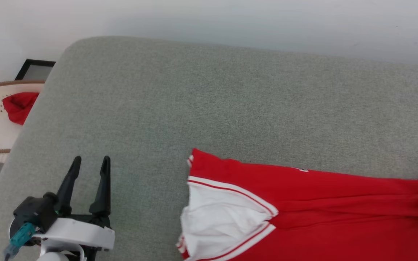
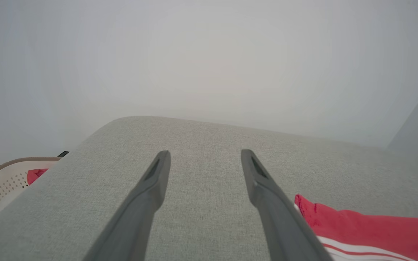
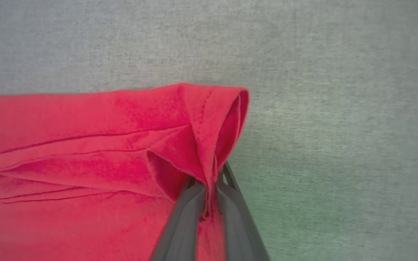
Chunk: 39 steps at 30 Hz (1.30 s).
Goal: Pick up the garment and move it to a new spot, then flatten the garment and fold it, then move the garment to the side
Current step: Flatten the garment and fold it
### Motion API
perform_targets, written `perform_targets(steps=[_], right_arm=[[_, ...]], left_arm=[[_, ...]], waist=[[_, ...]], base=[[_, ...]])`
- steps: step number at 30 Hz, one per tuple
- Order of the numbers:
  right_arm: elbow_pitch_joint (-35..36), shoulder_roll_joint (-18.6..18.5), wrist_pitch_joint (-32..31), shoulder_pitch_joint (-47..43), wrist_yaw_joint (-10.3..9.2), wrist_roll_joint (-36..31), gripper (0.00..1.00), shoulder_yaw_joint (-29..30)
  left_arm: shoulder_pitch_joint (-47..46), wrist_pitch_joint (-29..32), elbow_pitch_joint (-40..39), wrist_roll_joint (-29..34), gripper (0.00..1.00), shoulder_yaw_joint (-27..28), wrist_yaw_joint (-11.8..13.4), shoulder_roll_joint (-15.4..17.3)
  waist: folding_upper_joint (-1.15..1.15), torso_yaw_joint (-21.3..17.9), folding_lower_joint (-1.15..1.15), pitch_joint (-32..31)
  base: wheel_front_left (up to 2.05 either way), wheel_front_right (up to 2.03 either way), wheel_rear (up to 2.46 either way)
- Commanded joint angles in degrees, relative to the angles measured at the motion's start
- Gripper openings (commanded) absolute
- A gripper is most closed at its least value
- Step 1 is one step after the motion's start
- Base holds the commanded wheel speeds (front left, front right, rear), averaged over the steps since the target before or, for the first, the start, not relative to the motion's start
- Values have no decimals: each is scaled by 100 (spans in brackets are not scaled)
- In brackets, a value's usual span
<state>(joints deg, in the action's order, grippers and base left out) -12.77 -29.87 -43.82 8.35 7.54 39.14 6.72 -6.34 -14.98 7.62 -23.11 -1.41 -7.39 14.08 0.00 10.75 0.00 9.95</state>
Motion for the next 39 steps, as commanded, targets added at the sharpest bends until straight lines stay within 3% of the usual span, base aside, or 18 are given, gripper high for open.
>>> perform_targets(steps=[1,7,14,20,27,33,39], right_arm=[[-50,-98,17,71,-10,-71,0,117],[-53,-238,-126,167,-9,-100,0,246],[671,-51,-465,-9,-8,358,0,85],[1616,347,-881,-141,-8,846,0,-186],[2333,1030,-1088,-121,-7,756,0,-837],[2370,1553,-973,115,-7,523,0,-1580],[1960,1989,-663,427,-7,154,0,-2188]], left_arm=[[76,-21,-18,-1,100,13,-17,28],[183,-21,-28,-45,100,85,-17,70],[316,-21,-24,-84,100,157,-17,73],[343,-21,-2,-112,100,123,-18,77],[289,-21,53,-152,100,26,-18,57],[168,-21,90,-186,100,-92,-18,40],[19,-21,173,-213,100,-242,-18,-23]], waist=[[0,-25,0,-21],[0,-120,0,-100],[0,-220,0,-237],[0,-238,0,-328],[0,-160,0,-392],[0,-28,0,-340],[0,156,0,-297]], base=[[0,0,0],[0,0,0],[0,0,0],[0,0,0],[0,0,0],[0,0,0],[0,0,0]])
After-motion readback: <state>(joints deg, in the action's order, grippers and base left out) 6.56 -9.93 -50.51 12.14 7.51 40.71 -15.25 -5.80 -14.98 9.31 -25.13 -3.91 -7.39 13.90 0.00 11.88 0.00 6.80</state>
